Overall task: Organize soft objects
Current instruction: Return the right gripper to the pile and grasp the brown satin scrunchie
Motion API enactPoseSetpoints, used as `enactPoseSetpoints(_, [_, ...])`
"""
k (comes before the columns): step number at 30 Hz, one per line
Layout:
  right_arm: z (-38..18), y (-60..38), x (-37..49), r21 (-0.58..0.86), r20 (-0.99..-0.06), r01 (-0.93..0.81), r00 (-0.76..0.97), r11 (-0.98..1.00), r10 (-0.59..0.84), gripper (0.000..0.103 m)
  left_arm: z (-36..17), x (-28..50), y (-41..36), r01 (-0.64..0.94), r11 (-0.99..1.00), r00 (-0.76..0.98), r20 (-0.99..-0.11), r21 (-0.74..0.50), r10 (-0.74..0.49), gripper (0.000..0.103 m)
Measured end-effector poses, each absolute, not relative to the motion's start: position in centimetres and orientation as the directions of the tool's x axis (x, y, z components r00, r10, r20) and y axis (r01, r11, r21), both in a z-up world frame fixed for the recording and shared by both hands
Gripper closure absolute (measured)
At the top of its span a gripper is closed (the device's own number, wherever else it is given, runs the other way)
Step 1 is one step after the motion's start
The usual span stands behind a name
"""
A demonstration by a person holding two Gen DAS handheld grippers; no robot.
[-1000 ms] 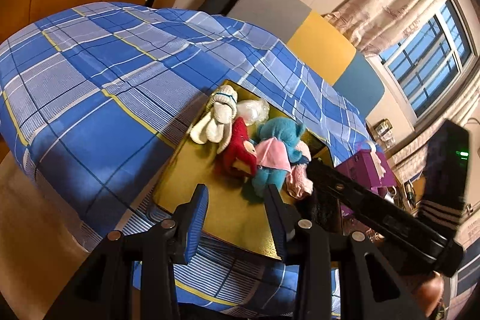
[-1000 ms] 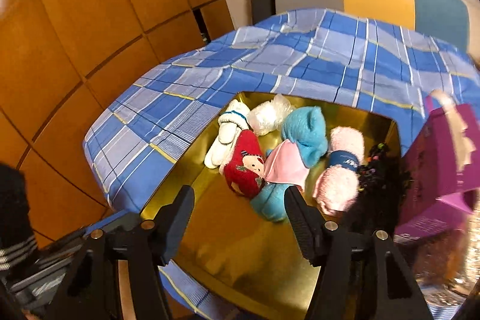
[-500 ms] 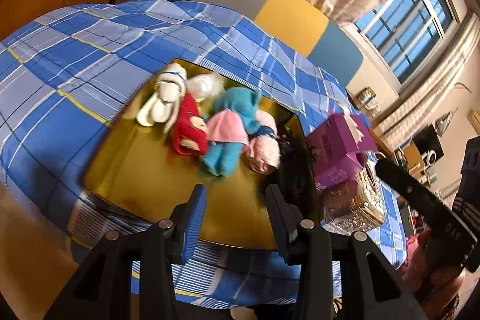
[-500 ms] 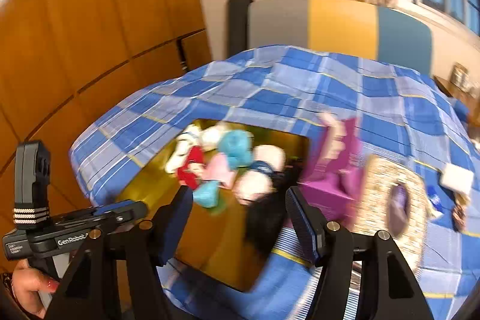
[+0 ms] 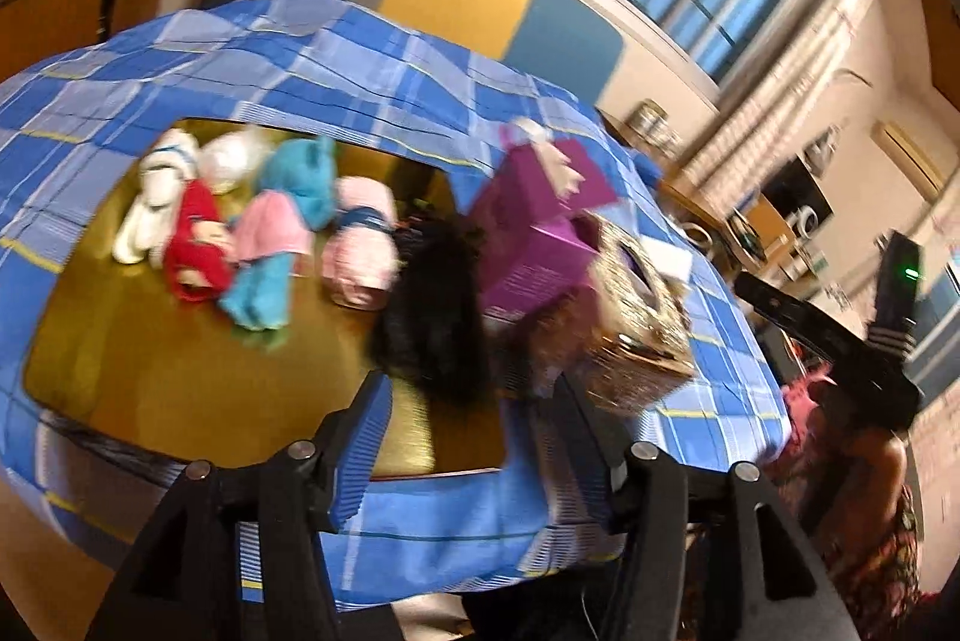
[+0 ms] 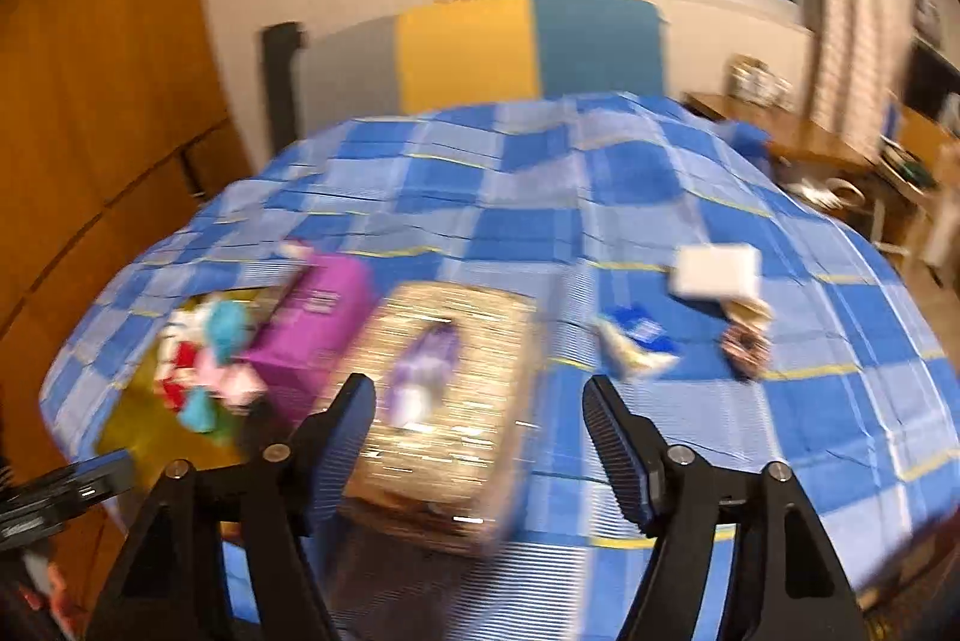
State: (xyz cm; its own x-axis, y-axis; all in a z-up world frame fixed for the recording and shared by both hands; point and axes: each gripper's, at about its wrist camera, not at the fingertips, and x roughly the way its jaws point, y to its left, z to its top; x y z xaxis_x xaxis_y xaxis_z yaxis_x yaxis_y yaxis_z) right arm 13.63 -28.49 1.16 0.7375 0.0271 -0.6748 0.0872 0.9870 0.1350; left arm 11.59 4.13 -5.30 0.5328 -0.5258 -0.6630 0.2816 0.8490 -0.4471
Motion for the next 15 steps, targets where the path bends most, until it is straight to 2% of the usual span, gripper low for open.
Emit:
enactPoseSetpoints(8, [-6.1, -38.9, 14.5, 0.122, -0.817, 0.307, 0.572, 0.944, -0.08, 0.027, -5.4, 10.9, -1.1, 0.38, 0.823, 0.456, -0.689, -0.422, -0.563, 0.045])
enactPoseSetpoints(15, [-9.7, -44.6, 14.1, 0.08, -0.869, 0.384, 0.479, 0.92, -0.125, 0.027, -5.6, 10.6, -4.9, 0.443, 0.802, 0.403, -0.71, -0.401, -0.577, 0.045])
